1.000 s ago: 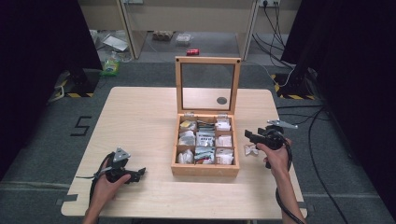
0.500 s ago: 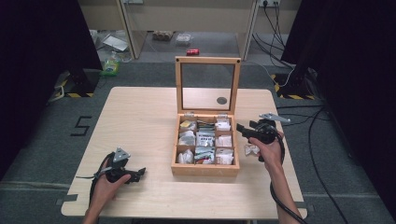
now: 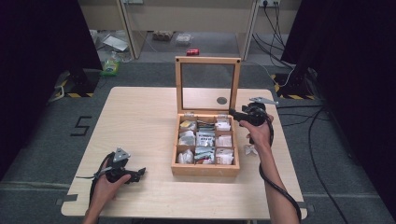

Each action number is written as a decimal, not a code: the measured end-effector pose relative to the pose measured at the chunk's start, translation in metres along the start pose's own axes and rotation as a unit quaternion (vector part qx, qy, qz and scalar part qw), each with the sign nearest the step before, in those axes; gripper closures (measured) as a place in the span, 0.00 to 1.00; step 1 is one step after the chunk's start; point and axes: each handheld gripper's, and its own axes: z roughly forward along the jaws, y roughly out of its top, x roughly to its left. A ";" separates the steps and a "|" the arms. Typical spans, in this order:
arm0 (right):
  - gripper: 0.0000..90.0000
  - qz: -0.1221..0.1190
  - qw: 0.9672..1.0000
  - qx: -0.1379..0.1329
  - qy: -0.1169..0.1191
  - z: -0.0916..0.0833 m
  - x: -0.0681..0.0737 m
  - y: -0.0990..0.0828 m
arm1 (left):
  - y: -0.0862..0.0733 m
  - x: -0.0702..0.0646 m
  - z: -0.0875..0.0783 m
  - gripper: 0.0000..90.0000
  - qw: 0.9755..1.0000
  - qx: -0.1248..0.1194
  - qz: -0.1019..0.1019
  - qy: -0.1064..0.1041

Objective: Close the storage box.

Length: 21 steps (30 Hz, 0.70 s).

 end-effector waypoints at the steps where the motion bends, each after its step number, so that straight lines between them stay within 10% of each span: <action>1: 0.34 0.002 1.000 -0.001 0.000 0.001 -0.001 0.002 | 0.000 0.000 0.000 0.00 1.000 0.000 0.000 0.000; 21: 0.39 -0.002 1.000 -0.017 -0.002 0.034 0.004 0.029 | 0.000 0.000 0.000 0.00 1.000 0.000 0.000 0.000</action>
